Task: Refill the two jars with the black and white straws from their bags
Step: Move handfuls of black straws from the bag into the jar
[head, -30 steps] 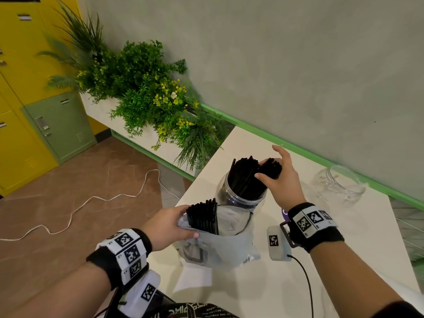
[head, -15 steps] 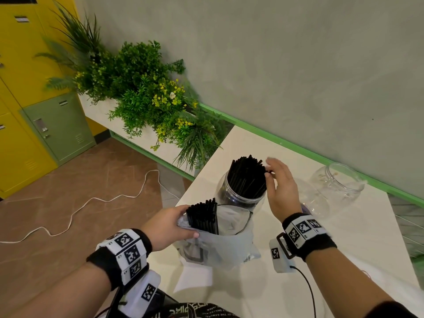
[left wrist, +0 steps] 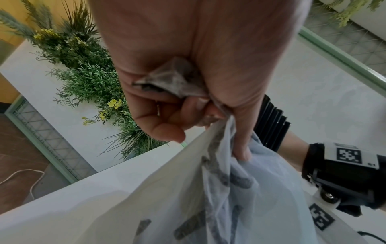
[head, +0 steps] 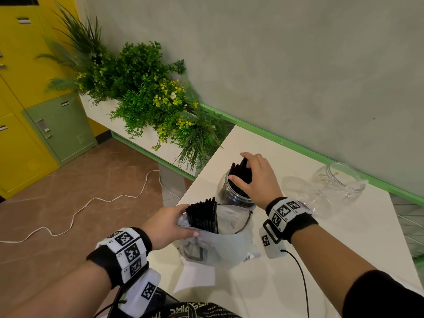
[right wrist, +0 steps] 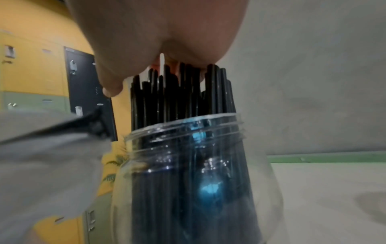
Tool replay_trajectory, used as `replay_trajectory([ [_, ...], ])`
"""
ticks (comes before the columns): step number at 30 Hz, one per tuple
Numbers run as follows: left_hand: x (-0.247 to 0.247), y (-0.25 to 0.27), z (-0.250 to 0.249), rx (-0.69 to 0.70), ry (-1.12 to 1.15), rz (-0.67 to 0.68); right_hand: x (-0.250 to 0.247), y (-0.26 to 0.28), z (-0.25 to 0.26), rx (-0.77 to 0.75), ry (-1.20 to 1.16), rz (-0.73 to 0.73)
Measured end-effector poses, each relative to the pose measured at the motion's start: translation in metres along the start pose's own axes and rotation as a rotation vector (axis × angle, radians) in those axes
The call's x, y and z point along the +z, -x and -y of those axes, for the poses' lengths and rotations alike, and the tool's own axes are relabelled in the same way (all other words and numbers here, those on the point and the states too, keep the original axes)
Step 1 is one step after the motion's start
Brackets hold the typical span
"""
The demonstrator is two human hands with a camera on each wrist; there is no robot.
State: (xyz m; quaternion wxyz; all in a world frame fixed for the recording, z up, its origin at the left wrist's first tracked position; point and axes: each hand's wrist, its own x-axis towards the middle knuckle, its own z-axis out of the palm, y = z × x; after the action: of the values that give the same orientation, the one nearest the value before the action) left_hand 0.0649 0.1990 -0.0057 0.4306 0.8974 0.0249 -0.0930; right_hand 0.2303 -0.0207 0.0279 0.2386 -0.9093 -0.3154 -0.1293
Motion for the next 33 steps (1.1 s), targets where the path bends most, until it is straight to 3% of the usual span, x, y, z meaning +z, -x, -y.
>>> replay_trajectory([
  [3, 0.0, 0.0, 0.001, -0.002, 0.003, 0.009, 0.003, -0.004, -0.002, -0.069, 0.123, 0.023],
  [12, -0.002, 0.0, 0.003, -0.008, 0.01, -0.001, -0.01, 0.01, -0.014, -0.094, -0.08, -0.181],
  [18, 0.001, -0.003, 0.006, -0.032, -0.012, 0.015, -0.004, 0.037, -0.03, -0.203, 0.056, -0.022],
  [22, 0.002, -0.004, 0.007, -0.034, -0.008, 0.017, -0.012, 0.039, -0.033, -0.148, 0.008, 0.042],
  [26, 0.002, -0.003, 0.007, -0.033, 0.018, 0.015, -0.007, 0.034, -0.037, -0.18, 0.174, 0.23],
  [30, 0.001, -0.002, 0.005, -0.027, 0.044, 0.017, -0.004, 0.016, -0.042, -0.162, 0.163, 0.147],
  [33, 0.0, -0.001, 0.006, -0.028, 0.048, 0.016, -0.002, 0.0, -0.047, -0.088, 0.154, 0.167],
])
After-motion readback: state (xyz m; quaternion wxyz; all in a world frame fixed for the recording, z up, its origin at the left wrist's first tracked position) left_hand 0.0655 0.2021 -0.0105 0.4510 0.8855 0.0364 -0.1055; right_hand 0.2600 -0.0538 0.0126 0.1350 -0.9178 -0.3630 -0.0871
